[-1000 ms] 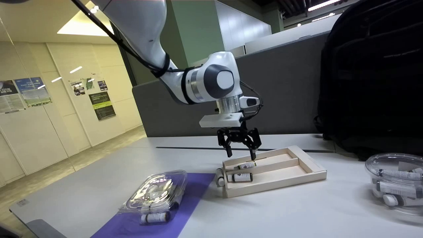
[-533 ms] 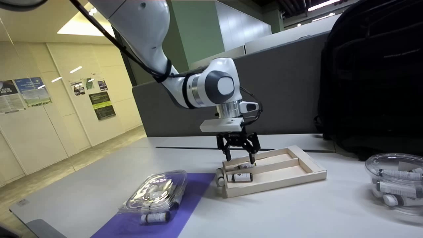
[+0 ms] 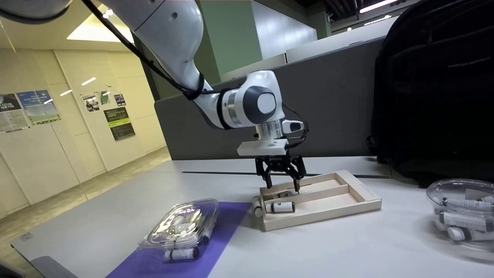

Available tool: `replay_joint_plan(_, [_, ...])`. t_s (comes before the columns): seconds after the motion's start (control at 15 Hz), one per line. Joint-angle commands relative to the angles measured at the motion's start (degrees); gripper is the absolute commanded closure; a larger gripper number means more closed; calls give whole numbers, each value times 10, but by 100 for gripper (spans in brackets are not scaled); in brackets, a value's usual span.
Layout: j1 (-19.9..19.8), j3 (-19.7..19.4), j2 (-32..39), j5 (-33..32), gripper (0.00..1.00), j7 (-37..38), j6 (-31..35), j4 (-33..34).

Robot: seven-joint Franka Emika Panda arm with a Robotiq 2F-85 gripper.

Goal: Move a bottle from the tray to the table

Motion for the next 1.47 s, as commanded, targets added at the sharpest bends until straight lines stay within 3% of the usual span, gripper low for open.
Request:
replay_joint_plan(0.0, [-2, 0, 21, -1, 0, -5, -15, 31])
replay_joint_plan(0.2, [-2, 0, 30, -2, 0, -7, -17, 41])
replay_joint_plan(0.27, [-2, 0, 31, -2, 18, -7, -18, 44])
replay_joint_plan(0.33, [-2, 0, 32, -2, 26, -7, -18, 46])
replay_joint_plan(1.0, [-4, 2, 37, -3, 95, -19, -21, 51])
replay_joint_plan(1.4, [-15, 30, -29, 6, 93, -68, -27, 2])
